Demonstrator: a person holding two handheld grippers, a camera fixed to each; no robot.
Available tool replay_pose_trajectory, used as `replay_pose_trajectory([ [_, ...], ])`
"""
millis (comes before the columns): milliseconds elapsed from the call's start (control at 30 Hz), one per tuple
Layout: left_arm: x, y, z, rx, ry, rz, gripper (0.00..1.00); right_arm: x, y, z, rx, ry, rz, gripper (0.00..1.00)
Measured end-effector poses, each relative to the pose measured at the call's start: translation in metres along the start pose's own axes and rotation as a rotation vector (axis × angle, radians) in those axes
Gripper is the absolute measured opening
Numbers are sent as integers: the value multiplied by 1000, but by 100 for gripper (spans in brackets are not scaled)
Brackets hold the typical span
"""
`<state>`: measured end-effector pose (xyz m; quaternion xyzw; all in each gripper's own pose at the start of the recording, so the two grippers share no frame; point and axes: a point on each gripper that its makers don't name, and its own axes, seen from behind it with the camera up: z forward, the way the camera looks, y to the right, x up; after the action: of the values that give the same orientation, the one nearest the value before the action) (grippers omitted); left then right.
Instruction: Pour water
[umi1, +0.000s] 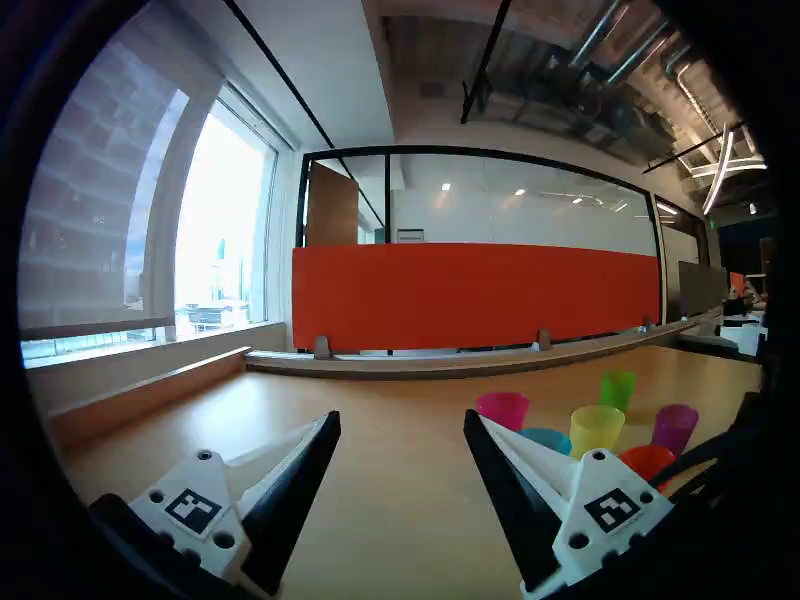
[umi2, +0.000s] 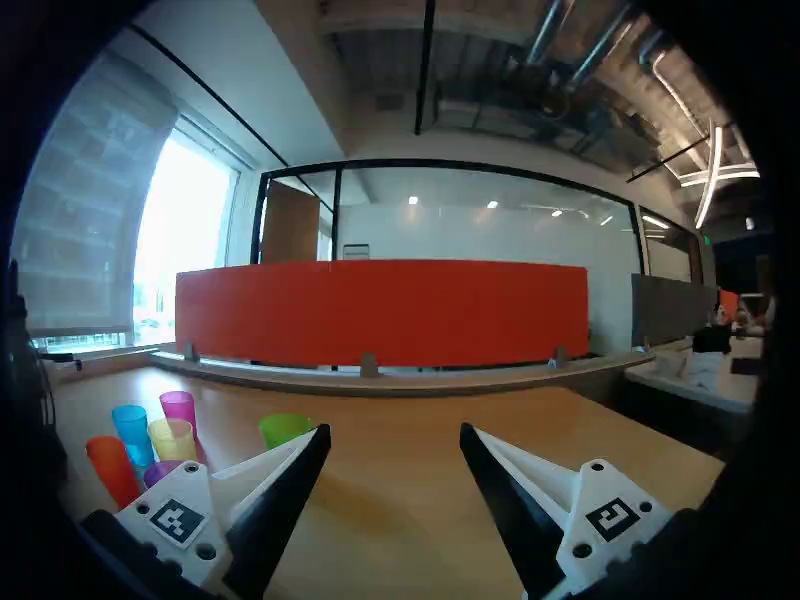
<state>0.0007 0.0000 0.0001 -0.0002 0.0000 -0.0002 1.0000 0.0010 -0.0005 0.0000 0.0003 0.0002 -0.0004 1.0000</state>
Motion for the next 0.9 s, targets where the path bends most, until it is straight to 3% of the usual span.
replay_pose_trajectory([
  [500, 61, -2, 14, -48, -8, -52, 91, 59, -14, 13, 20, -12, -61, 100],
  [900, 120, 8, 24, -106, 3, 16, 91, 129, -22, 28, 30, 3, -87, 100],
])
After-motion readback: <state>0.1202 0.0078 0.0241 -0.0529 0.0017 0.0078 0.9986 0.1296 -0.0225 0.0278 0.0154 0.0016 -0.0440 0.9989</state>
